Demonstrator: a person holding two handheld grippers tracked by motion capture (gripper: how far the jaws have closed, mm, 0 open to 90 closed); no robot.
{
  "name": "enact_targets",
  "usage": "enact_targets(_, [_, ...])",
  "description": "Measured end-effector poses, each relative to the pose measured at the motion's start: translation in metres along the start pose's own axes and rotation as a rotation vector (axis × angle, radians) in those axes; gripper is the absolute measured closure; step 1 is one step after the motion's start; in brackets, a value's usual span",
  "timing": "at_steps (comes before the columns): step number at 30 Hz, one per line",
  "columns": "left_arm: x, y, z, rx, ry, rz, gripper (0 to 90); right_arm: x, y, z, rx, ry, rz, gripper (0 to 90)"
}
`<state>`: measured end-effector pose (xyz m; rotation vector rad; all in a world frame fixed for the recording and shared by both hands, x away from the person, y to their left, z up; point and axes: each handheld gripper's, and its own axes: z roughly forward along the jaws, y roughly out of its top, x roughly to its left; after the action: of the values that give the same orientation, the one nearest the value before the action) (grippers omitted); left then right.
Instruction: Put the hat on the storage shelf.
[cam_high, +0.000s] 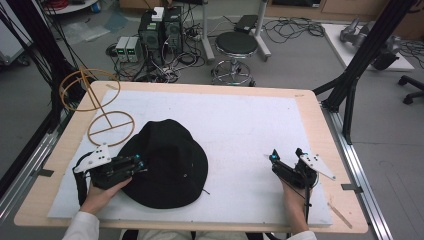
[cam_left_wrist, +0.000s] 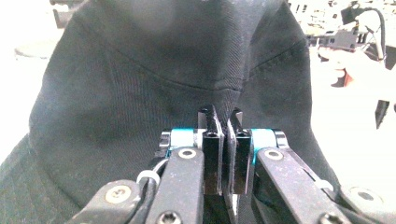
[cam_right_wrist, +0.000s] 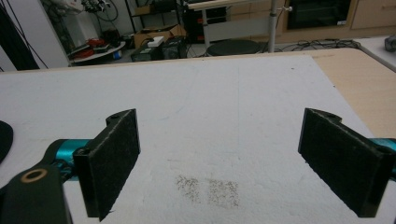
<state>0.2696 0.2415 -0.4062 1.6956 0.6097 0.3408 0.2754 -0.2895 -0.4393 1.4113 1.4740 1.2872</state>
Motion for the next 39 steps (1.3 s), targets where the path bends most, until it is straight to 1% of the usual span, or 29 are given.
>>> enact_targets(2, [-0.001, 0.003, 0.000, -0.018, -0.004, 0.009, 87.0, 0.000, 0.000, 0.000, 0.003, -0.002, 0.005, 12.0])
enact_targets(4, [-0.001, 0.007, 0.000, -0.035, 0.003, 0.016, 87.0, -0.001, 0.000, -0.001, 0.002, -0.002, 0.004, 12.0])
enact_targets(8, [-0.002, 0.012, -0.001, -0.070, -0.001, 0.021, 87.1, -0.001, -0.001, -0.001, -0.001, -0.004, 0.006, 12.0])
enact_targets(10, [-0.003, 0.015, -0.001, -0.082, 0.002, 0.031, 87.1, -0.002, -0.001, -0.001, -0.003, -0.005, 0.002, 12.0])
enact_targets(12, [-0.004, 0.018, -0.001, -0.098, 0.006, 0.040, 87.2, -0.002, -0.001, -0.002, 0.000, -0.008, 0.009, 12.0])
enact_targets(15, [-0.007, 0.023, -0.002, -0.131, 0.012, 0.052, 87.2, -0.002, -0.001, -0.001, -0.002, -0.007, 0.003, 12.0])
enact_targets(21, [-0.013, 0.035, -0.009, -0.202, 0.019, 0.072, 87.2, -0.001, -0.001, -0.002, -0.006, -0.012, 0.007, 12.0])
enact_targets(22, [-0.015, 0.040, -0.013, -0.230, 0.021, 0.077, 87.2, -0.001, 0.000, -0.002, -0.007, -0.012, 0.006, 12.0])
enact_targets(23, [-0.015, 0.040, -0.013, -0.230, 0.021, 0.077, 87.2, -0.001, 0.000, -0.002, -0.007, -0.012, 0.006, 12.0])
enact_targets(25, [-0.017, 0.045, -0.018, -0.263, 0.028, 0.084, 87.2, -0.001, 0.000, -0.002, -0.010, -0.011, -0.001, 12.0])
enact_targets(28, [-0.019, 0.050, -0.022, -0.306, 0.040, 0.080, 87.2, 0.000, 0.000, -0.002, -0.011, -0.012, -0.003, 12.0])
enact_targets(29, [-0.020, 0.051, -0.023, -0.315, 0.043, 0.077, 87.2, 0.000, 0.000, -0.002, -0.012, -0.013, -0.003, 12.0])
enact_targets(33, [-0.019, 0.055, -0.025, -0.343, 0.055, 0.085, 87.2, 0.000, 0.000, -0.002, -0.013, -0.013, -0.006, 12.0])
enact_targets(37, [-0.019, 0.057, -0.026, -0.384, 0.072, 0.083, 87.2, 0.000, 0.000, -0.003, -0.014, -0.009, -0.012, 12.0])
enact_targets(39, [-0.019, 0.059, -0.026, -0.397, 0.081, 0.092, 87.2, 0.001, 0.000, -0.003, -0.009, -0.007, -0.010, 12.0])
